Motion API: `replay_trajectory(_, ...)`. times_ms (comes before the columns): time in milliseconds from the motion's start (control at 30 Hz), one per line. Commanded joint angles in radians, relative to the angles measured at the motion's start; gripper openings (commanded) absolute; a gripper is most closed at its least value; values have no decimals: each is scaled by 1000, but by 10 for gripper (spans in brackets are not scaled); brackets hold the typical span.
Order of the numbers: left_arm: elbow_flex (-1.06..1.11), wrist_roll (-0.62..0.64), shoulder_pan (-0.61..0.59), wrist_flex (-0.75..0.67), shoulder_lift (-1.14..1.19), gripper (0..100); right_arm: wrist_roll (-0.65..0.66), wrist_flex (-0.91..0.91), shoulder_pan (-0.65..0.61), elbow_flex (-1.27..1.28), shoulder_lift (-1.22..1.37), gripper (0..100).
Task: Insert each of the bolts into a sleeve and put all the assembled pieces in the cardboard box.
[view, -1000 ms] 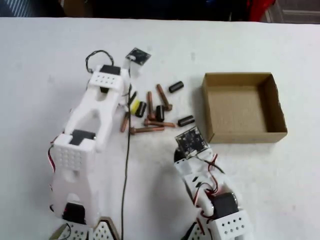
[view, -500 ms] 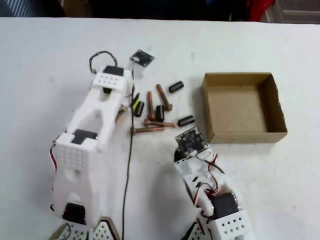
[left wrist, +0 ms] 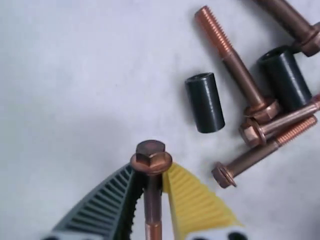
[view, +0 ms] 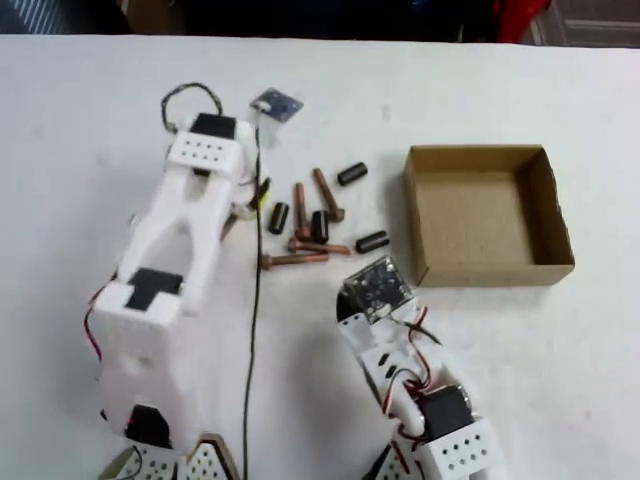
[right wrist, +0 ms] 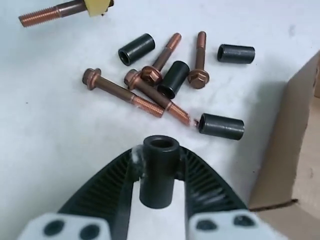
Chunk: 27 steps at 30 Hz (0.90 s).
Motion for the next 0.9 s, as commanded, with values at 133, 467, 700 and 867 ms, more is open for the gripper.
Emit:
replay_trajectory(133,-40,-2,2,170,-260,19,-9,-108,-101,9,-13,17)
replay_trajectory(467,313,80,-2,83,-639,20,-11,-251,-229,9,-13,16)
replay_trajectory(700,697,89,2,-161,-1026,20,-75,-331,-306,9,-13,16)
replay_trajectory(867,868,89,2,-333,-1265,20,-238,-352,-306,9,-13,16)
